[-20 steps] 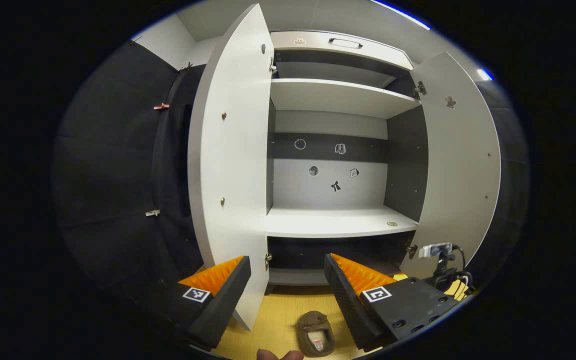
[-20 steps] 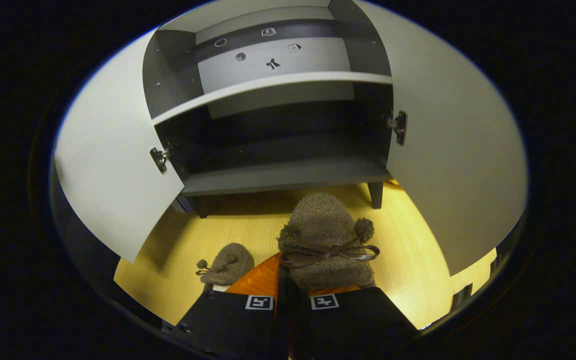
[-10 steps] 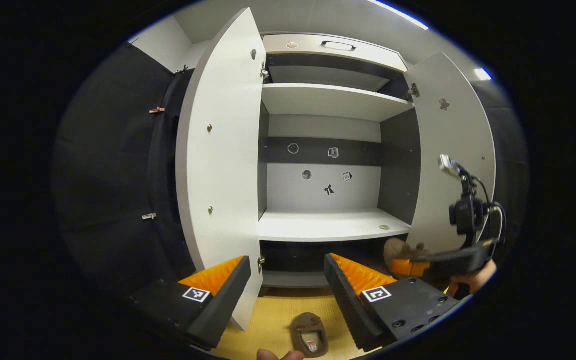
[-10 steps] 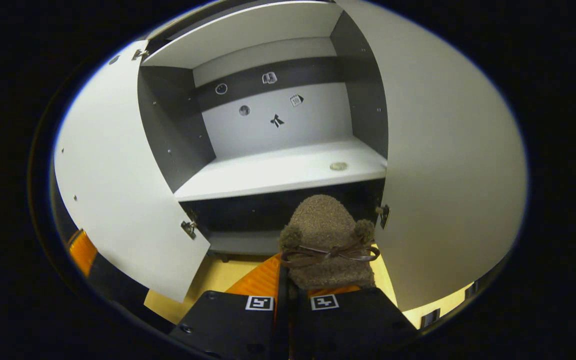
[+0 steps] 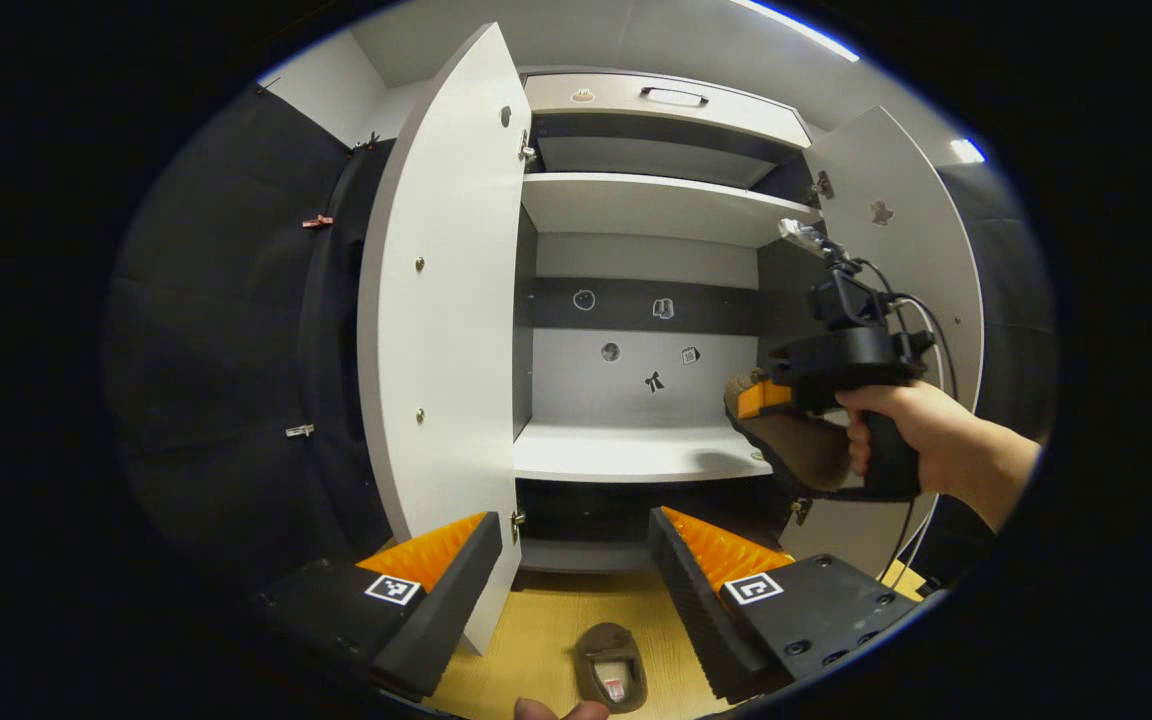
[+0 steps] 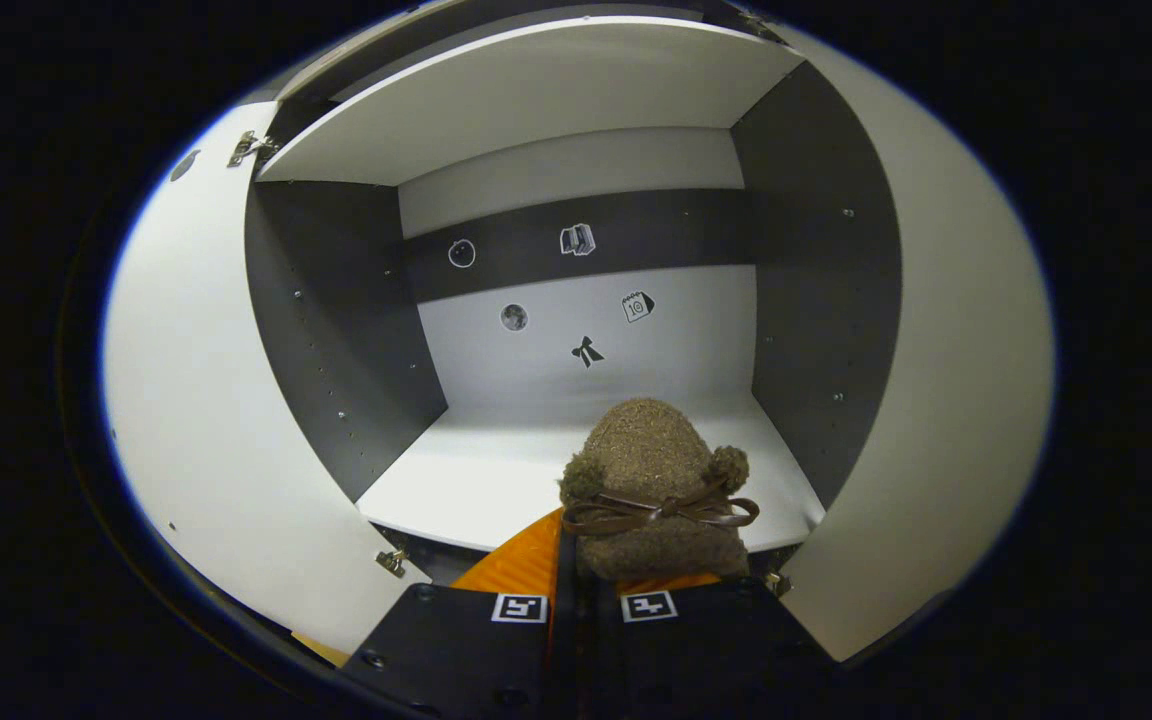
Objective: Grab one shoe with the right hand and put it into the shoe cabinet, grab the other shoe with the left hand and put it into the shoe cabinet; then close the right door with the right hand and the left door with the left hand.
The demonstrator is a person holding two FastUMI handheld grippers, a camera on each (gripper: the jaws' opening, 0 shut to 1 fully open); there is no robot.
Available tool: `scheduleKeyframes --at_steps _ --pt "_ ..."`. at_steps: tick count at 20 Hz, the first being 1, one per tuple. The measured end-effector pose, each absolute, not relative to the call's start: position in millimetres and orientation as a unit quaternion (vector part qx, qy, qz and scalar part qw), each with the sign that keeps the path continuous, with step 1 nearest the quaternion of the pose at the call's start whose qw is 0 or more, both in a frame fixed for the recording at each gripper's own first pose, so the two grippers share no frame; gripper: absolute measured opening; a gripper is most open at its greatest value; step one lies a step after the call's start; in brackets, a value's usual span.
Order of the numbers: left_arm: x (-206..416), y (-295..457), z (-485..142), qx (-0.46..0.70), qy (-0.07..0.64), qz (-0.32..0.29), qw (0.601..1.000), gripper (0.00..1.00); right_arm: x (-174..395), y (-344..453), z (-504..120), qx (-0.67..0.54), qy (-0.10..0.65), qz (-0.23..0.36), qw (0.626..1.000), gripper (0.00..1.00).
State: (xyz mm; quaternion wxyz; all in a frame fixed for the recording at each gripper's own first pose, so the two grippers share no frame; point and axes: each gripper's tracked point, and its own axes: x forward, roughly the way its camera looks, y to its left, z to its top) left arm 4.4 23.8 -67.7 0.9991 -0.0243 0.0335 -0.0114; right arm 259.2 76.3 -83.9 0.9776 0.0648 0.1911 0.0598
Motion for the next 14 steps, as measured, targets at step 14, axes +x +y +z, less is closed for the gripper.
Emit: scheduleKeyframes --at_steps 14 --pt "5 30 -73 -0.035 0.036 0.003 0.999 0.95 404 66 -129 0.084 0.228 0.017 0.970 0.12"
